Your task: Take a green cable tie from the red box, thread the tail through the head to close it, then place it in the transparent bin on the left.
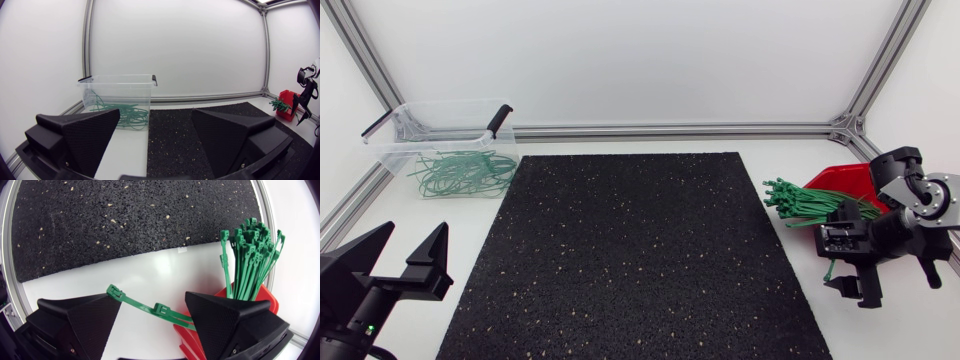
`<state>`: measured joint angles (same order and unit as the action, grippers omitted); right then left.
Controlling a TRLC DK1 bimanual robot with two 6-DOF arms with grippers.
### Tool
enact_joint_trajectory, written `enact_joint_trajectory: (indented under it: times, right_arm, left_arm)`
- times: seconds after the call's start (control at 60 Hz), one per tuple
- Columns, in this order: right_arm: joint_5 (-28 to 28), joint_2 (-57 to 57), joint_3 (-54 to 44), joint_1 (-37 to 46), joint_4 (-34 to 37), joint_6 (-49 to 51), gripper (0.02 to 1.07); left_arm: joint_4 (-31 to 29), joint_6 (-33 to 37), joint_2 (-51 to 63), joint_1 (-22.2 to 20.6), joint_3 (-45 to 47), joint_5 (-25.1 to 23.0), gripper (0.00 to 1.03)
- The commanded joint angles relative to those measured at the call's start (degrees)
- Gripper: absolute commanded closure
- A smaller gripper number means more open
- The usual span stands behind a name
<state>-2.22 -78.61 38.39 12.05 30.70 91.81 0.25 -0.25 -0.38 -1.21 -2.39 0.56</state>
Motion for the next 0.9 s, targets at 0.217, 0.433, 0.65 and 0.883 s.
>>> enact_joint_trajectory:
  times: [0.217, 0.433, 0.65, 0.883]
  right_arm:
    - [-2.7, 14.3, -0.6, -0.2, 3.1, 3.1, 0.16]
    - [-2.7, 15.4, -1.0, 0.1, 5.7, 4.5, 0.16]
    - [0.5, 13.2, -5.1, -1.5, 2.7, 5.0, 0.16]
    - [4.1, 6.3, -6.8, -3.8, -7.7, 3.9, 0.16]
  left_arm:
    - [-1.5, -1.2, -0.1, -0.2, 2.2, 0.2, 0.03]
    - [-1.5, -1.2, -0.1, -0.1, 2.2, 0.2, 0.03]
    - [-1.5, -1.2, -0.1, 0.0, 2.2, 0.2, 0.03]
    - [-1.5, -1.2, -0.1, 0.0, 2.2, 0.2, 0.03]
